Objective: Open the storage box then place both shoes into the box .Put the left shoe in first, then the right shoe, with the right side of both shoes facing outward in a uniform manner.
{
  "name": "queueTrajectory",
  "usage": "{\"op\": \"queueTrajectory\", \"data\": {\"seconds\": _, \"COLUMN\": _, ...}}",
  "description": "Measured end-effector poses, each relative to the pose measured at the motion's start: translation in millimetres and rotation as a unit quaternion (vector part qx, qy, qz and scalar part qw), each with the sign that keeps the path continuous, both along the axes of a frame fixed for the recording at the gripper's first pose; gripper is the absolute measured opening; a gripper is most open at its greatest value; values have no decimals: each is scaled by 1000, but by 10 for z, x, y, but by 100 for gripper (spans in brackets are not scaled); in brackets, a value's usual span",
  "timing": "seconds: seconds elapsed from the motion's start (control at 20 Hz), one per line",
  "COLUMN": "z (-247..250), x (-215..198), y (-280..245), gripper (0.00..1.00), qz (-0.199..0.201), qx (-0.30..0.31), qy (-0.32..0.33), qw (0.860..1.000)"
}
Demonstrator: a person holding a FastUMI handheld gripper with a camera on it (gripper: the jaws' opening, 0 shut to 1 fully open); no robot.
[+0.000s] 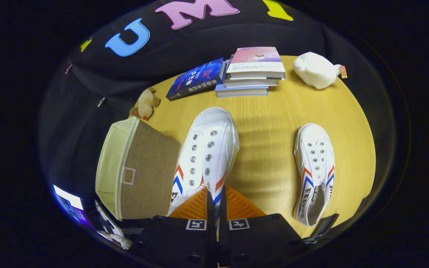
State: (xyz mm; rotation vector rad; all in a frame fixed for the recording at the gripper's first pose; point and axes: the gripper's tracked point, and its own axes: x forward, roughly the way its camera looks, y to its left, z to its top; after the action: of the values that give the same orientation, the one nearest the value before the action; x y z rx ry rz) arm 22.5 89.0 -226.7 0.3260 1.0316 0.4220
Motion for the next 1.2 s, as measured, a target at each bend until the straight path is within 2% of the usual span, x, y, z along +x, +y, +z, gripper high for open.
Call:
{"op": "queueTrajectory", "data": {"seconds": 0.35, "z": 969, "x": -195, "y": 562, "gripper": 7, "qz": -41, "qx": 65, "qy": -47, "qw": 996}}
{"op": "queueTrajectory", "data": {"seconds": 0.6, "z": 1359, "x": -362, "y": 1287, "gripper": 7, "qz": -25, "qx": 127, "qy": -46, "qw": 991}}
{"op": "queueTrajectory", "data": {"seconds": 0.9, "z": 1270, "x": -491, "y": 2078, "gripper": 7, "qz": 3, "qx": 141, "qy": -30, "qw": 990}}
{"op": "queueTrajectory", "data": {"seconds": 1.2, "z": 785, "x": -524, "y": 2484, "gripper": 7, "qz": 17, "qx": 98, "qy": 1, "qw": 995}}
